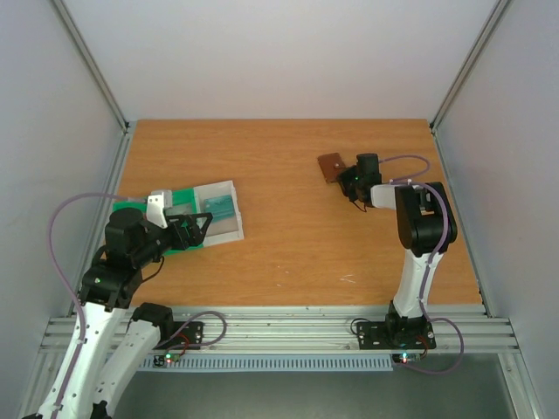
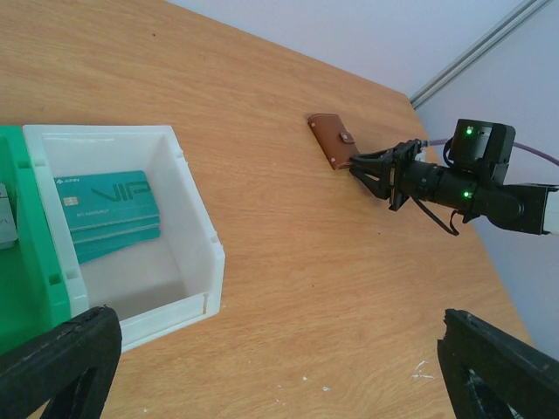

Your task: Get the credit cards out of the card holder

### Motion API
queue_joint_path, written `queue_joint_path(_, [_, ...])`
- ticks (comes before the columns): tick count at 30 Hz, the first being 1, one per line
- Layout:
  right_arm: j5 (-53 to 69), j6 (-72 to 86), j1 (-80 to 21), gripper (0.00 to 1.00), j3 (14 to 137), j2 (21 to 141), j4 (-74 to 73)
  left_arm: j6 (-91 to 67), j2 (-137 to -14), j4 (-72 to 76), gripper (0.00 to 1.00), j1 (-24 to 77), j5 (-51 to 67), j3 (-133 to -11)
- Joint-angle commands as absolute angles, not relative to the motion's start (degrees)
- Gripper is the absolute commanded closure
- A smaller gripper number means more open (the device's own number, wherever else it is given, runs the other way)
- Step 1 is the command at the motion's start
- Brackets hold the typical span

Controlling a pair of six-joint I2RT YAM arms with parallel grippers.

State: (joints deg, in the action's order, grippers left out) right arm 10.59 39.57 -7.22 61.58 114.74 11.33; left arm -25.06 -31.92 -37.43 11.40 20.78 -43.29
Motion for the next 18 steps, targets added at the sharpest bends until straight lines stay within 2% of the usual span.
queue_joint_path(1, [11.5, 40.84, -6.42, 0.84, 61.06, 116.59, 15.25, -24.92, -32.02, -34.45, 0.01, 11.69, 21.22, -42.96])
queue_joint_path(5, [13.26, 39.84, -6.34, 0.98, 60.5, 116.77, 17.93, -24.76, -31.88, -35.57, 0.01, 11.69, 19.67, -43.31])
queue_joint_path(9, [15.78, 37.62, -5.36, 0.99, 59.26, 114.83, 18.29, -25.15, -32.66, -38.88, 0.01, 11.69, 14.33, -44.12])
queue_joint_path(18, [18.99, 33.44, -4.92, 0.99, 52.5, 104.58, 12.16, -24.62, -33.06, -36.93, 0.01, 11.69, 20.69, -43.75])
